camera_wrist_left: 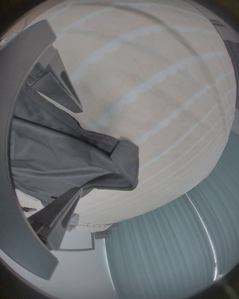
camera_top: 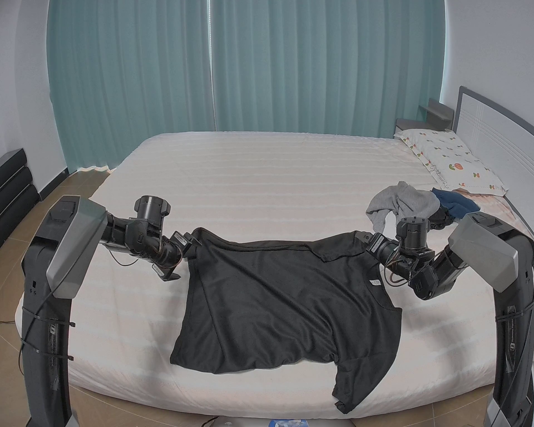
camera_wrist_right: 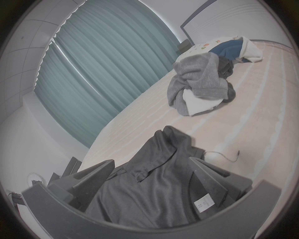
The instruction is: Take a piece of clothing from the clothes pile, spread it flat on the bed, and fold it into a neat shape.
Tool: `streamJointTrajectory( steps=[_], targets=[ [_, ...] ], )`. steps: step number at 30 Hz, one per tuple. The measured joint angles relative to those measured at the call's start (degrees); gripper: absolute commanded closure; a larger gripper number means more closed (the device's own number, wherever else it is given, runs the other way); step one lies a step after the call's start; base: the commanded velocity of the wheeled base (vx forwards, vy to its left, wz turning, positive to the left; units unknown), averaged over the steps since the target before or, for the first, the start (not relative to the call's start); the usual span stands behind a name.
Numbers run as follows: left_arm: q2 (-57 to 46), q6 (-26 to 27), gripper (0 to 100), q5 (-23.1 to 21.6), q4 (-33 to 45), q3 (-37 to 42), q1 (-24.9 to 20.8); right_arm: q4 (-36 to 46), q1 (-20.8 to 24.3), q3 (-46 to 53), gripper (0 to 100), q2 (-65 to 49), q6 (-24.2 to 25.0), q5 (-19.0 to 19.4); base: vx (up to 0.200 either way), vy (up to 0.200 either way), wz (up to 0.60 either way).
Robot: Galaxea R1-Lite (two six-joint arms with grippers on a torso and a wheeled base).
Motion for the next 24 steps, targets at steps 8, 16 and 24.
streamJointTrajectory(
  steps=[8, 16, 24],
  targets=[
    [-5.34, -0.66, 0, -2.27, -2.38, 9.16, 1.96, 8.06, 1.82, -6.52, 0, 0.50, 1.35, 1.41, 0.000, 0.000, 0.00],
    [-11.39, -8.16, 0, -0.09, -14.54, 23.52, 1.83, 20.89, 3.58, -18.32, 0, 3.97, 5.95, 1.46, 0.000, 0.000, 0.00],
    [-14.69, -14.15, 0, 2.73, -32.84, 35.60, -0.66, 28.70, 4.18, -25.97, 0, 8.57, 9.64, 1.23, 0.000, 0.000, 0.00]
  ],
)
